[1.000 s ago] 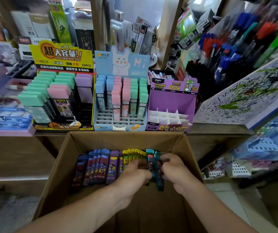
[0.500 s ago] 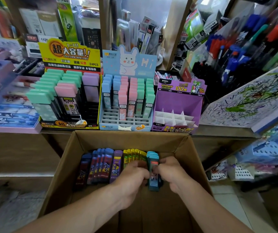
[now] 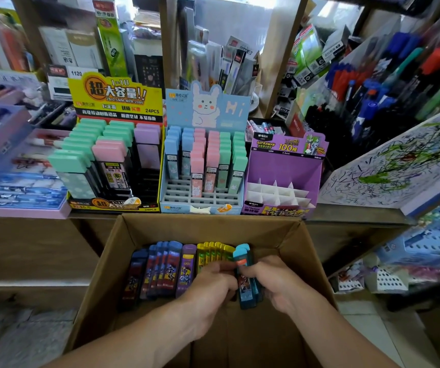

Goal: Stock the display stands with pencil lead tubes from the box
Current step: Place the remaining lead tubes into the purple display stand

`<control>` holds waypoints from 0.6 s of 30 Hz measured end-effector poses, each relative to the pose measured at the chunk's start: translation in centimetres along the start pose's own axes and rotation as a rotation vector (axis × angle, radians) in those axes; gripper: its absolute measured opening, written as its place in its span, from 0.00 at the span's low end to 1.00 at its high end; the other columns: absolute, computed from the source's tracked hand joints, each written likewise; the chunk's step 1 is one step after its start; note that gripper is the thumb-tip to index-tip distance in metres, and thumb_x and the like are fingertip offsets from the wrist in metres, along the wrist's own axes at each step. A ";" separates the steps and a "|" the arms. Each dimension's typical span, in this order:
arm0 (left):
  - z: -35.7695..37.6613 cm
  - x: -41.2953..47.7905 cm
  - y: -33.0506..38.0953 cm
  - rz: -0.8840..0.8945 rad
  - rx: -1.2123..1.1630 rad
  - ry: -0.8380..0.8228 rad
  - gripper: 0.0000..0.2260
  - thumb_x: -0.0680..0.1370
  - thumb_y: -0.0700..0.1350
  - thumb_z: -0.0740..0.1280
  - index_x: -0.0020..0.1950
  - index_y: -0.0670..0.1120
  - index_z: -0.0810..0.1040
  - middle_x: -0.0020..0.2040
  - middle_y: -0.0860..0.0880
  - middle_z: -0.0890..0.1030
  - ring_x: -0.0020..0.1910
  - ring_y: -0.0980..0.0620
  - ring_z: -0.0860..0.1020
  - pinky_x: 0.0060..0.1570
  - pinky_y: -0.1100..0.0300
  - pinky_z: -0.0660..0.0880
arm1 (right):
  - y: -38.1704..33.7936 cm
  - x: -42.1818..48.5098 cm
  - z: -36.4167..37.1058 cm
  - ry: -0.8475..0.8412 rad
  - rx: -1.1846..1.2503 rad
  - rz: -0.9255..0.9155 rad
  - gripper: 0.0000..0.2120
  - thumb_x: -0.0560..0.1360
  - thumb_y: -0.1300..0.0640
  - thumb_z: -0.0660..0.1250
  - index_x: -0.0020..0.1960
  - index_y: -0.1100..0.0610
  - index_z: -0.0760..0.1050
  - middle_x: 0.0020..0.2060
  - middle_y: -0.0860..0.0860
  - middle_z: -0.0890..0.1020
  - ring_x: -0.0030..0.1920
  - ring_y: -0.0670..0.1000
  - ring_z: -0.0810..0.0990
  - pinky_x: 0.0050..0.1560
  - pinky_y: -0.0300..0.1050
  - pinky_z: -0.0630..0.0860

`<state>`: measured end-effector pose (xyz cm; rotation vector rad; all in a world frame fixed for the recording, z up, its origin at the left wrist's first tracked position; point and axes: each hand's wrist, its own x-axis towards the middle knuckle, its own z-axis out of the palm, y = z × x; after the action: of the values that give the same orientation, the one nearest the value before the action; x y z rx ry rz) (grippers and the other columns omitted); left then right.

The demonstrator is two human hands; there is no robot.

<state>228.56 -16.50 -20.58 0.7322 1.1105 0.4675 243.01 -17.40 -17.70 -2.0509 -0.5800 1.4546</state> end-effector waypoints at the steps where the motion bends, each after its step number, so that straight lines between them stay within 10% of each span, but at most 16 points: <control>1: 0.1 0.0 0.0 -0.002 -0.004 0.003 0.18 0.73 0.32 0.67 0.59 0.49 0.81 0.54 0.46 0.86 0.57 0.46 0.83 0.57 0.52 0.80 | 0.0 -0.1 -0.2 0.007 0.010 -0.003 0.10 0.78 0.63 0.72 0.57 0.57 0.77 0.50 0.56 0.85 0.51 0.55 0.84 0.56 0.55 0.82; 5: 0.5 0.1 0.3 -0.011 -0.077 0.035 0.12 0.77 0.36 0.70 0.58 0.47 0.80 0.50 0.46 0.87 0.53 0.48 0.84 0.47 0.57 0.80 | -0.5 -1.0 -1.2 0.026 0.044 -0.041 0.08 0.80 0.61 0.70 0.58 0.54 0.76 0.52 0.56 0.84 0.53 0.55 0.83 0.58 0.56 0.81; 18: 0.9 -2.9 4.2 -0.054 -0.367 -0.339 0.15 0.78 0.50 0.73 0.63 0.49 0.81 0.61 0.39 0.83 0.61 0.37 0.82 0.59 0.33 0.78 | -1.2 -4.4 -2.9 -0.367 0.415 -0.266 0.15 0.82 0.66 0.63 0.67 0.57 0.78 0.59 0.57 0.85 0.61 0.56 0.84 0.63 0.55 0.80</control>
<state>228.30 -15.89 -15.44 0.4362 0.6992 0.4656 244.35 -19.83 -13.00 -1.3472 -0.6058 1.6361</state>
